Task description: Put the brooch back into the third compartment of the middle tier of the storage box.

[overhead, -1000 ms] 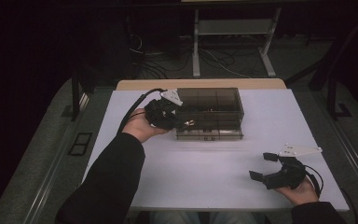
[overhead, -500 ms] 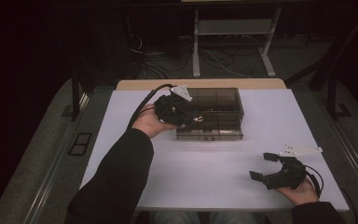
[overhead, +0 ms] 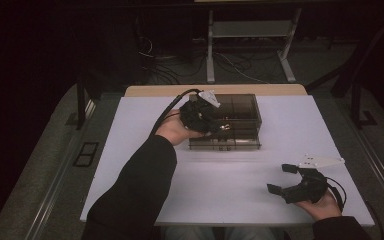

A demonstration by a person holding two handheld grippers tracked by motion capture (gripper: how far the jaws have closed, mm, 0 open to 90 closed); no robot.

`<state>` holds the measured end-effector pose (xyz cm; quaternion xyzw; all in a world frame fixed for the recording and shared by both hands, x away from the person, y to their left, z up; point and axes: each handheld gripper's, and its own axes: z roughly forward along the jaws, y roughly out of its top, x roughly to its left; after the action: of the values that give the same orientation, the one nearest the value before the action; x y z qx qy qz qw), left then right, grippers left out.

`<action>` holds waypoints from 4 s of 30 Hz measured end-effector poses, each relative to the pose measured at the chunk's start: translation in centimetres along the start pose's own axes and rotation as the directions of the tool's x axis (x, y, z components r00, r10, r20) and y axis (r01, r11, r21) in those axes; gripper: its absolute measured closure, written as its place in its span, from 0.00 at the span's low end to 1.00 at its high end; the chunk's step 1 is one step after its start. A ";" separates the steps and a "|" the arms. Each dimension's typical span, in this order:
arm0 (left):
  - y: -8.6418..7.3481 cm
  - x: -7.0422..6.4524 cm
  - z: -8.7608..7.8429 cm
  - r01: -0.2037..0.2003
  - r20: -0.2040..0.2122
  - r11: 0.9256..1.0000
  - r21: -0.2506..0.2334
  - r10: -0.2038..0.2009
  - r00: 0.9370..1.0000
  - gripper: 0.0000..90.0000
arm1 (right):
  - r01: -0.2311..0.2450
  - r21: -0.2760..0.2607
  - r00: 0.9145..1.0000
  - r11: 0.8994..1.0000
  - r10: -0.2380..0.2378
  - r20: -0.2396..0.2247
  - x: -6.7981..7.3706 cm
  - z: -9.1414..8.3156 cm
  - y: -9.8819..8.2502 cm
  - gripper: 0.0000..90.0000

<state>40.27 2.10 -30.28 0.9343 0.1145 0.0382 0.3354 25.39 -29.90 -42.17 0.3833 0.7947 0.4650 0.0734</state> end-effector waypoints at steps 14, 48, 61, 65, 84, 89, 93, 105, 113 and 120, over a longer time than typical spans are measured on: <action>1.1 0.1 2.6 0.000 0.031 1.000 -0.009 0.001 1.000 0.88 | 0.004 -0.005 1.000 1.000 -0.004 -0.001 0.0 -0.1 0.0 0.01; 2.3 0.9 8.3 0.037 -0.003 0.999 -0.030 -0.037 0.999 0.88 | 0.022 -0.002 1.000 1.000 -0.022 -0.013 0.1 0.1 0.1 0.01; 1.6 1.6 9.8 0.108 -0.014 0.992 -0.072 -0.109 0.994 0.88 | 0.023 -0.002 1.000 1.000 -0.023 -0.016 0.2 0.0 0.2 0.01; 1.6 1.6 10.3 0.124 0.000 0.988 -0.087 -0.124 0.992 0.88 | 0.026 -0.001 1.000 1.000 -0.026 -0.015 0.1 0.1 0.2 0.01; 1.4 1.4 12.2 0.164 0.011 0.983 -0.081 -0.163 0.987 0.87 | 0.026 0.002 0.999 1.000 -0.026 -0.019 0.2 0.0 0.1 0.01; 1.3 1.3 12.0 0.172 0.029 0.980 -0.097 -0.170 0.985 0.81 | 0.026 0.003 0.999 1.000 -0.026 -0.018 0.2 0.0 0.1 0.01; 1.3 1.0 11.7 0.167 0.042 0.981 -0.100 -0.164 0.986 0.75 | 0.027 0.005 0.999 1.000 -0.027 -0.017 0.2 0.0 0.1 0.01; 1.3 0.0 9.4 0.162 0.042 0.977 -0.140 -0.158 0.987 0.45 | 0.031 0.007 0.999 1.000 -0.031 -0.018 0.3 0.1 0.1 0.01; 0.6 -0.5 7.7 0.165 0.067 0.975 -0.151 -0.157 0.985 0.30 | 0.029 0.005 0.999 1.000 -0.029 -0.019 0.3 0.1 0.0 0.01; -0.2 -0.7 6.4 0.166 0.054 0.977 -0.133 -0.161 0.986 0.17 | 0.030 0.003 0.999 1.000 -0.029 -0.025 0.4 0.1 0.0 0.01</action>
<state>40.47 -1.90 -35.31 0.8971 0.1809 -0.0016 0.4031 25.17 -29.59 -42.10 0.3659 0.8018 0.4673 0.0699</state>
